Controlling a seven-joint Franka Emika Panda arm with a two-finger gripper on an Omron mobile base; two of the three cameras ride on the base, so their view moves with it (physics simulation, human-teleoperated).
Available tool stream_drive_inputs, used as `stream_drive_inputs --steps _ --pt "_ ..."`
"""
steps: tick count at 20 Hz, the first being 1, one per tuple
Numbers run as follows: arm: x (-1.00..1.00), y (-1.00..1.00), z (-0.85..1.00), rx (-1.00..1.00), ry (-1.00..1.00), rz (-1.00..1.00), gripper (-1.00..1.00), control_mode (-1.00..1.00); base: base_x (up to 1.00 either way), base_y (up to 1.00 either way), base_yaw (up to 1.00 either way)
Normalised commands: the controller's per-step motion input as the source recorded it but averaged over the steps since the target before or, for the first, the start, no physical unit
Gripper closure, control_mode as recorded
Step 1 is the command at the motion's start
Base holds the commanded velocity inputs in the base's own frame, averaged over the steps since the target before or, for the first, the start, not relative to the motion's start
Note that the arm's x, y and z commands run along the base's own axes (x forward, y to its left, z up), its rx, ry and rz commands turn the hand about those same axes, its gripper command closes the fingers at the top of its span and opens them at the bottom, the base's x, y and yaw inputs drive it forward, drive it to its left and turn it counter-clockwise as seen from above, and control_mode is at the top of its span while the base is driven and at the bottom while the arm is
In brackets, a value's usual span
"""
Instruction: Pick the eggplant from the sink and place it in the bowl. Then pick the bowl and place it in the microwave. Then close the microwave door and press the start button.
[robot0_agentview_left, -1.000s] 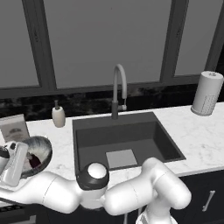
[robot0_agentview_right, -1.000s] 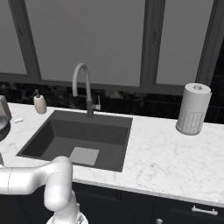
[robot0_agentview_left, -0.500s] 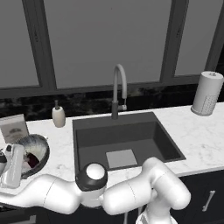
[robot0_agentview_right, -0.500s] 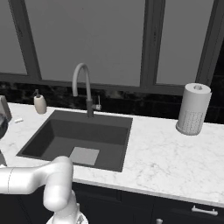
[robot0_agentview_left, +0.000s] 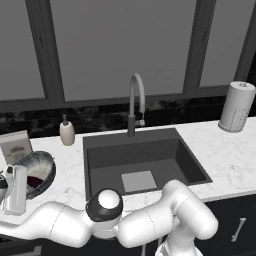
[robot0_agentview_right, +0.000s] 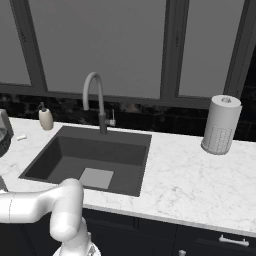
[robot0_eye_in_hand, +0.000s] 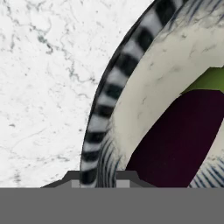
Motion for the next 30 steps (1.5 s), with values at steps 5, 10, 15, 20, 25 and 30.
stream_drive_inputs --steps 5,10,15,20,25,30 --pt "-0.01 -0.20 0.13 0.00 0.00 0.02 1.00 -1.00 0.00 0.00 0.00" --pt "-0.31 -0.07 0.77 0.00 0.00 0.03 1.00 -1.00 0.00 0.00 0.00" --pt "-0.61 -0.06 1.00 0.04 -0.04 0.08 1.00 -1.00 0.00 0.00 0.00" --pt "-0.56 -0.59 0.93 0.18 -0.01 0.10 1.00 -1.00 0.00 0.00 0.00" --pt "-0.60 -0.96 0.70 0.22 -0.03 0.10 1.00 -1.00 0.00 0.00 0.00" --pt "-0.44 -1.00 0.42 0.17 -0.01 0.07 1.00 -1.00 0.00 0.00 0.00"
